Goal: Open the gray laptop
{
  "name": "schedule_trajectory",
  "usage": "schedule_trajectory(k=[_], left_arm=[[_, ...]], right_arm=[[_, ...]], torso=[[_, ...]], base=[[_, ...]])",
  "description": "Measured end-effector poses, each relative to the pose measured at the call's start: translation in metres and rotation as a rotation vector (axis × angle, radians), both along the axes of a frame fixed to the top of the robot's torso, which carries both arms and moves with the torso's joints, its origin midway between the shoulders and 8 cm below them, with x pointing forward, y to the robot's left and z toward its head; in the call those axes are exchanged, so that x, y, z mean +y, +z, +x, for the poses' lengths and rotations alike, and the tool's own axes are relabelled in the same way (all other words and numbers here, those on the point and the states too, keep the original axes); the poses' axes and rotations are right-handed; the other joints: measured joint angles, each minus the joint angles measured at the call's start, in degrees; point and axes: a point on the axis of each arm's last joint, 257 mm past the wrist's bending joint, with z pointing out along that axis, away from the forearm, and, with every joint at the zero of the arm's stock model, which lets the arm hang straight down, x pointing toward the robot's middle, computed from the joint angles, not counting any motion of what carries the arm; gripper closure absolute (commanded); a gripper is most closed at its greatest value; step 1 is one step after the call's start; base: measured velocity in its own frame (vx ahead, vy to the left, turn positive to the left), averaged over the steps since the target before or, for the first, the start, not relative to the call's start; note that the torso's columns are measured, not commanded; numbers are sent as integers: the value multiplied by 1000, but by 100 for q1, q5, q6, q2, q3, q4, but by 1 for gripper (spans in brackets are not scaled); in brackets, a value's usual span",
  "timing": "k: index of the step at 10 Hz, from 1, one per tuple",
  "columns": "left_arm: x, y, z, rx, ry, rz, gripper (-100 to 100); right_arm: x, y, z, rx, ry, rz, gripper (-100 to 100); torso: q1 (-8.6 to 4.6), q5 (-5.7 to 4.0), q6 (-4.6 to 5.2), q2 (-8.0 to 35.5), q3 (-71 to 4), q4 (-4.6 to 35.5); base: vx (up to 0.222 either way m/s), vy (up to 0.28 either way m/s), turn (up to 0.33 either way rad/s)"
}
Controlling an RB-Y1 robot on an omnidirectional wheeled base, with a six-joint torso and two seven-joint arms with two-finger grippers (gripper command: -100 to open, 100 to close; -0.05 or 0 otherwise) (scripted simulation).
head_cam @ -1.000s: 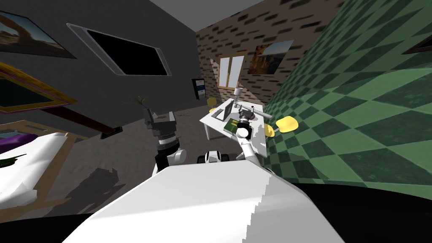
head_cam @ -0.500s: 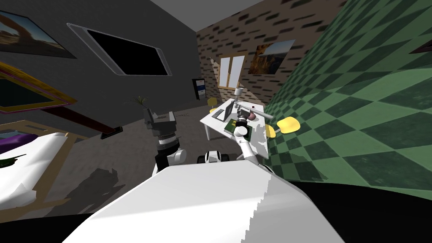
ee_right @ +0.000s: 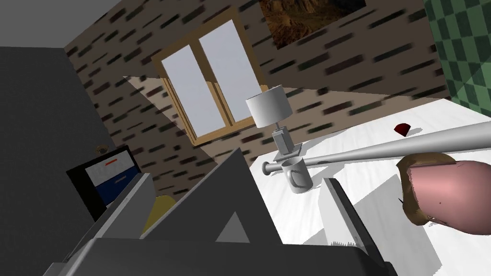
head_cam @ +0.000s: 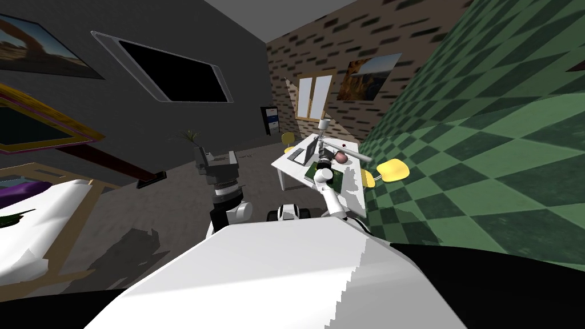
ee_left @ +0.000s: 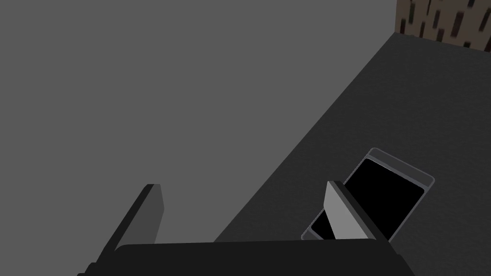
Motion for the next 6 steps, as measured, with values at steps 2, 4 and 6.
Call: schedule_trajectory(k=[2,4,6], left_arm=[[0,0,0,0,0,0,0],[0,0,0,0,0,0,0],[0,0,0,0,0,0,0]], right_arm=[[2,-6,4,7,16,47,-100],[6,-13,13,17,36,101,-100],[12,-20,20,26,57,160,-100]], torso=[[-3,-1,1,5,3,1],[1,0,0,0,0,0],[1,0,0,-1,-1,-1]], base=[[16,5,3],[22,10,7],[23,9,6]])
